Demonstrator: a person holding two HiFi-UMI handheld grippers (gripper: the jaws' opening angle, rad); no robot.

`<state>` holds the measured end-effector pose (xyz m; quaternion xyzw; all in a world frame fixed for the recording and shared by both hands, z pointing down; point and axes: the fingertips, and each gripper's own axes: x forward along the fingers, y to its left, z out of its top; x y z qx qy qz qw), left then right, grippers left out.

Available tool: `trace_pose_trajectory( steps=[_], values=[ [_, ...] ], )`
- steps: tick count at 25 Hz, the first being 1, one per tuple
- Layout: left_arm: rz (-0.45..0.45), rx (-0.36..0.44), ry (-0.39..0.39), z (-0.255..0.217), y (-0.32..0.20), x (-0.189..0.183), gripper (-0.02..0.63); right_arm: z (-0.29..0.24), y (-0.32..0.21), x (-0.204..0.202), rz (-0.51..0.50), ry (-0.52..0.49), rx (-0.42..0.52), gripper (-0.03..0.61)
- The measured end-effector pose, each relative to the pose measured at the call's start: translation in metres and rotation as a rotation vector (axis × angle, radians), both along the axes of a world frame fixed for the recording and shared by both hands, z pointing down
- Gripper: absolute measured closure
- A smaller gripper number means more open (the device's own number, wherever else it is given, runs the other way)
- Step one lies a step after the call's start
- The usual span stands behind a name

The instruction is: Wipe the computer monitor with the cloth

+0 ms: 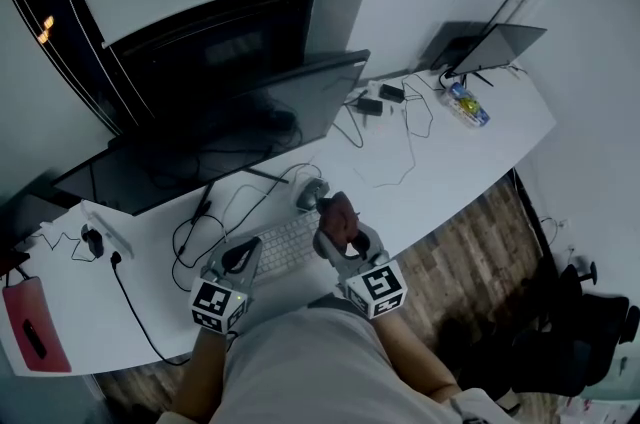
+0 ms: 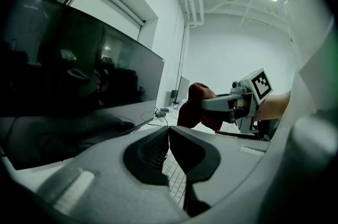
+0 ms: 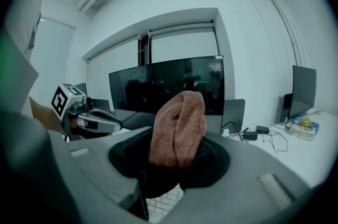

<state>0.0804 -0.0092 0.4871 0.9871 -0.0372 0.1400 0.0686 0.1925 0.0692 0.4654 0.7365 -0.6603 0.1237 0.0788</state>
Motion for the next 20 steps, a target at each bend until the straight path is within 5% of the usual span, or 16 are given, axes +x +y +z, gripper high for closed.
trace_pose_trajectory(
  steps=[20],
  values=[
    [-0.052,0.018,-0.001,0.002,-0.004,-0.017,0.601,0.004,0.01,0.003,0.02,0.008,-0.019,0.422]
  ],
)
